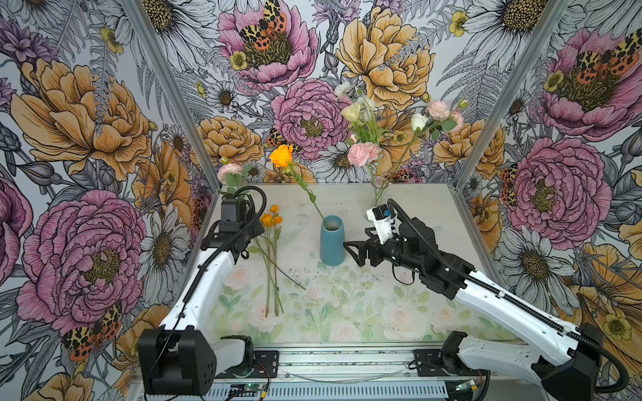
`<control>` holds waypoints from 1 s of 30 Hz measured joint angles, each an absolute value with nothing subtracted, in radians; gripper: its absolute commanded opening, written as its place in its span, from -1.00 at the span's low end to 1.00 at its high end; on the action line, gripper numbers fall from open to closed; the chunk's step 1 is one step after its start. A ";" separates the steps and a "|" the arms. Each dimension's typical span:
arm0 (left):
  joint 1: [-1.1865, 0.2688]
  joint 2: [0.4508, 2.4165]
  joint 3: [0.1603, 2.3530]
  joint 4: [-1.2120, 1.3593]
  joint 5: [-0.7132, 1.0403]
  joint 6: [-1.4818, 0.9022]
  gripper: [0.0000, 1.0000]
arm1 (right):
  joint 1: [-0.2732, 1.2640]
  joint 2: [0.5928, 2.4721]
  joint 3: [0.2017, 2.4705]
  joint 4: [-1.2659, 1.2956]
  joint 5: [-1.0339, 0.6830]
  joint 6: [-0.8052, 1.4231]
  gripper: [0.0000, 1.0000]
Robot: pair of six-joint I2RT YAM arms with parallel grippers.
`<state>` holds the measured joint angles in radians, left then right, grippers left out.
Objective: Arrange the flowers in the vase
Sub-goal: 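Lift the pink carnation upright with the left gripper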
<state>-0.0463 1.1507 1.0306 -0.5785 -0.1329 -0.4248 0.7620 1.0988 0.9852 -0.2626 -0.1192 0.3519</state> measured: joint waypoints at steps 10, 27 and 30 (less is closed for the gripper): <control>-0.224 0.834 1.090 -0.552 -0.337 -0.353 -1.00 | 0.731 1.088 0.985 -0.257 -0.149 0.352 0.99; -0.791 1.102 1.359 -0.054 -0.258 -0.099 -1.00 | 0.725 1.032 0.985 -0.252 -0.339 0.307 0.99; -0.816 1.156 1.359 -0.007 -0.252 -0.069 -1.00 | 0.725 1.016 0.982 -0.250 -0.363 0.302 0.99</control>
<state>-0.8162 1.1557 1.3594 -0.0074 -0.2523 -0.0689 0.7250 1.0157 0.9821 -0.2504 -0.3626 0.3023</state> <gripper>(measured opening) 0.059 0.995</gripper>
